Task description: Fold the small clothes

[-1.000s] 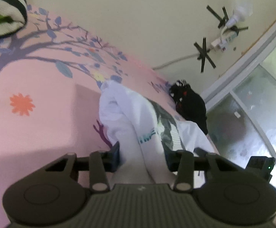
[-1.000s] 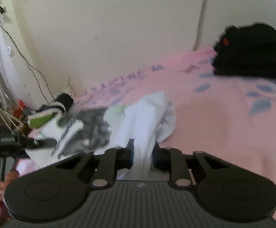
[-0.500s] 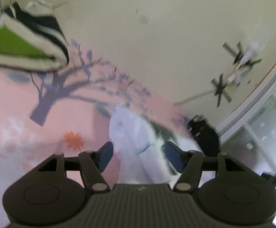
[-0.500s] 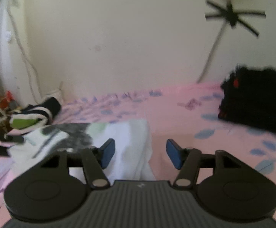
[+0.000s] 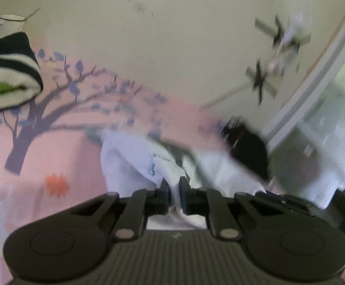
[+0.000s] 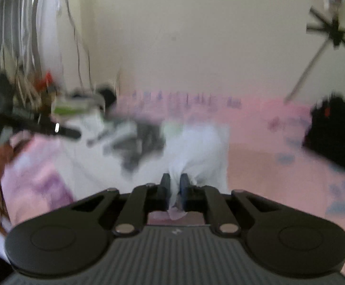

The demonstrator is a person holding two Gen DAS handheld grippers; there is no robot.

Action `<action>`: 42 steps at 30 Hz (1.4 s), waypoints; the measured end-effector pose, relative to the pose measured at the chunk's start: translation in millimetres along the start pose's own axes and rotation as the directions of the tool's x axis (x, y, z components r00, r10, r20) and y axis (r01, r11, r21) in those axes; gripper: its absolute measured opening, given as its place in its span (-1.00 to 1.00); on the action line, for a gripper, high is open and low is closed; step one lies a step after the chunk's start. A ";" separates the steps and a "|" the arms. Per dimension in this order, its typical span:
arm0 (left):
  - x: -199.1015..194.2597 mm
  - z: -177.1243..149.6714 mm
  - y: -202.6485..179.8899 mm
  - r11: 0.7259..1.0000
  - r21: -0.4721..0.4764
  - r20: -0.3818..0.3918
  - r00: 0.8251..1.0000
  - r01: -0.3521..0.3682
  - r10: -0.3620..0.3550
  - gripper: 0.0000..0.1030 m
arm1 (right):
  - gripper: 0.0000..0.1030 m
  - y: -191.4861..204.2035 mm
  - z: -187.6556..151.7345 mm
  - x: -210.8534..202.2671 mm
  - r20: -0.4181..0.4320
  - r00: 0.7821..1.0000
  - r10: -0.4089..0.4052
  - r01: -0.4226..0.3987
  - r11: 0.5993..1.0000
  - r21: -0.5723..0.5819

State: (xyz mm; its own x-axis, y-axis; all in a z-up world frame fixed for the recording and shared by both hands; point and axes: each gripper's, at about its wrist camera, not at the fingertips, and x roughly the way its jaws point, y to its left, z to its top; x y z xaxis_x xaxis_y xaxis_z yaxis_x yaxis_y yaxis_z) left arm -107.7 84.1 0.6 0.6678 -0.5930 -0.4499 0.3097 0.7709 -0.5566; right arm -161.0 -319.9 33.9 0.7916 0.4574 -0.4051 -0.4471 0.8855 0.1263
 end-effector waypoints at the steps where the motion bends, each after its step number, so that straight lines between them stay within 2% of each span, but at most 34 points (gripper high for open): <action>1: -4.5 5.2 1.3 1.000 -0.002 0.033 0.999 0.002 -0.002 -0.83 | -1.00 -2.4 13.0 -0.1 0.046 0.999 0.000 0.000 1.000 0.010; 3: -9.7 13.0 3.1 1.000 -0.013 0.088 0.996 -0.002 0.003 -0.83 | -1.00 -5.6 32.5 2.5 0.120 0.993 -0.007 0.005 1.000 0.024; 5: -8.4 12.1 7.0 1.000 -0.030 0.112 0.994 -0.005 0.008 -0.83 | -1.00 -8.9 40.4 12.5 0.155 0.988 -0.019 0.014 0.999 0.032; 7: 0.7 4.2 12.5 0.999 -0.040 0.089 0.995 -0.032 0.036 -0.83 | -1.00 -14.4 33.6 29.6 0.119 0.992 -0.041 0.034 0.998 0.057; 10: 16.2 -10.6 21.4 0.996 -0.044 0.028 0.997 -0.075 0.077 -0.82 | -1.00 -27.9 3.8 51.3 0.008 0.998 -0.062 0.061 0.992 0.111; 13: 17.5 -11.3 32.6 0.994 -0.108 0.002 0.999 -0.033 0.034 -0.78 | -0.98 -41.3 -13.0 50.8 -0.021 0.999 -0.041 0.045 0.978 0.202; 14: 15.1 -8.3 35.6 0.992 -0.126 0.003 1.000 -0.022 0.023 -0.71 | -0.88 -43.4 -12.9 45.0 -0.005 1.000 -0.020 0.021 0.976 0.219; 15: 11.4 -5.0 35.3 0.991 -0.133 0.012 1.000 -0.013 0.014 -0.50 | -0.70 -42.2 -10.6 37.5 0.014 1.000 0.003 -0.006 0.976 0.217; 16: 7.4 -2.5 33.9 0.991 -0.130 0.021 1.000 -0.009 0.012 -0.34 | -0.03 -40.3 -7.2 29.6 0.037 0.999 0.006 -0.014 0.979 0.203; 17: 3.1 -0.3 30.9 0.992 -0.123 0.035 0.999 -0.007 0.011 0.02 | 0.37 -36.7 -4.0 19.8 0.080 0.997 -0.004 -0.009 0.986 0.166; 18: -0.3 2.2 27.6 0.993 -0.117 0.052 0.999 -0.004 0.010 0.35 | 0.37 -31.8 0.2 13.3 0.114 0.993 0.005 -0.018 0.993 0.118; 20: -1.2 8.6 20.3 0.995 -0.099 0.074 0.997 -0.003 0.010 0.58 | 0.37 -21.4 8.4 10.5 0.119 0.993 0.009 -0.015 0.999 0.049; 22: 7.8 14.5 10.1 0.998 -0.058 0.066 0.997 -0.040 0.044 0.55 | 0.37 -20.5 13.1 19.2 0.100 0.995 0.008 -0.013 0.998 0.055; 23: 14.8 15.5 6.5 0.997 -0.041 0.054 0.996 -0.068 0.070 0.45 | 0.36 -22.2 14.6 26.0 0.088 0.996 0.015 -0.021 0.997 0.072; 24: 20.8 15.3 5.2 0.996 -0.026 0.040 0.996 -0.084 0.085 0.14 | 0.32 -23.5 12.8 32.3 0.068 0.997 0.025 -0.031 0.996 0.089; 25: 26.8 14.1 6.1 0.995 -0.013 0.017 0.995 -0.094 0.094 -0.12 | 0.14 -23.7 8.9 38.0 0.036 0.999 0.040 -0.044 0.994 0.102; 26: 31.7 11.7 8.1 0.994 -0.004 -0.011 0.994 -0.111 0.111 -0.68 | -0.01 -22.0 4.6 44.0 0.006 0.998 0.060 -0.060 0.993 0.103; 27: 33.3 7.7 10.6 0.991 0.012 -0.028 0.990 -0.135 0.135 -0.79 | -0.13 -19.0 -1.5 46.4 -0.021 0.997 0.069 -0.067 0.994 0.088; 28: 30.8 3.9 12.6 0.991 0.022 -0.029 0.991 -0.131 0.132 -0.79 | -0.41 -14.6 -8.4 47.0 -0.053 0.995 0.083 -0.080 0.994 0.071; 29: 26.0 0.3 14.6 0.992 0.026 -0.030 0.992 -0.122 0.123 -0.80 | -0.59 -12.4 -16.3 46.4 -0.093 0.991 0.099 -0.093 0.993 0.068; 30: 20.1 -3.4 15.6 0.993 0.035 -0.035 0.993 -0.115 0.116 -0.81 | -0.63 -10.0 -25.9 44.7 -0.130 0.984 0.119 -0.110 0.991 0.074; 32: 9.5 -12.1 14.1 0.991 0.065 -0.043 0.992 -0.117 0.120 -0.81 | -0.82 -6.6 -43.2 41.1 -0.207 0.972 0.115 -0.105 0.993 0.060; 34: 6.6 -15.4 11.4 0.988 0.086 -0.061 0.990 -0.125 0.131 -0.77 | -0.82 -8.6 -49.8 34.0 -0.225 0.966 0.124 -0.114 0.992 0.059; 35: 5.6 -14.2 10.1 0.988 0.094 -0.070 0.990 -0.119 0.126 -0.70 | -0.72 -10.3 -46.4 31.0 -0.225 0.965 0.136 -0.125 0.990 0.062; 36: 3.4 -10.5 9.5 0.989 0.097 -0.066 0.991 -0.111 0.118 -0.49 | -0.62 -13.8 -39.5 25.1 -0.196 0.970 0.147 -0.135 0.988 0.069; 37: 0.4 -4.6 9.1 0.989 0.098 -0.051 0.992 -0.107 0.112 -0.29 | -0.27 -19.1 -31.9 17.5 -0.146 0.978 0.146 -0.135 0.987 0.084; 38: -3.2 2.4 9.3 0.989 0.096 -0.019 0.993 -0.114 0.116 0.23 | -0.02 -27.7 -21.9 11.1 -0.077 0.988 0.137 -0.128 0.985 0.118; 39: -5.5 10.5 9.1 0.988 0.088 0.021 0.992 -0.124 0.123 0.65 | -0.02 -37.5 -13.5 10.2 -0.034 0.991 0.132 -0.125 0.979 0.162; 40: -4.9 18.1 9.6 0.990 0.086 0.043 0.993 -0.115 0.112 0.77 | -0.02 -47.6 -6.6 12.6 -0.011 0.991 0.132 -0.127 0.969 0.211; 42: 7.8 35.1 14.7 0.994 0.067 0.038 0.996 -0.083 0.080 0.81 | -0.02 -65.0 1.7 26.6 0.001 0.995 0.101 -0.098 0.956 0.278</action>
State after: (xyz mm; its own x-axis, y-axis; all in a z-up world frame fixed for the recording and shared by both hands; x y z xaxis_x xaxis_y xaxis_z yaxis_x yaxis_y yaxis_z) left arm -74.2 98.9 13.4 0.7154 -0.5201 -0.4665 0.2983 0.8312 -0.4692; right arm -110.2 -365.1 16.5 0.7426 0.5448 -0.3895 -0.3885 0.8241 0.4121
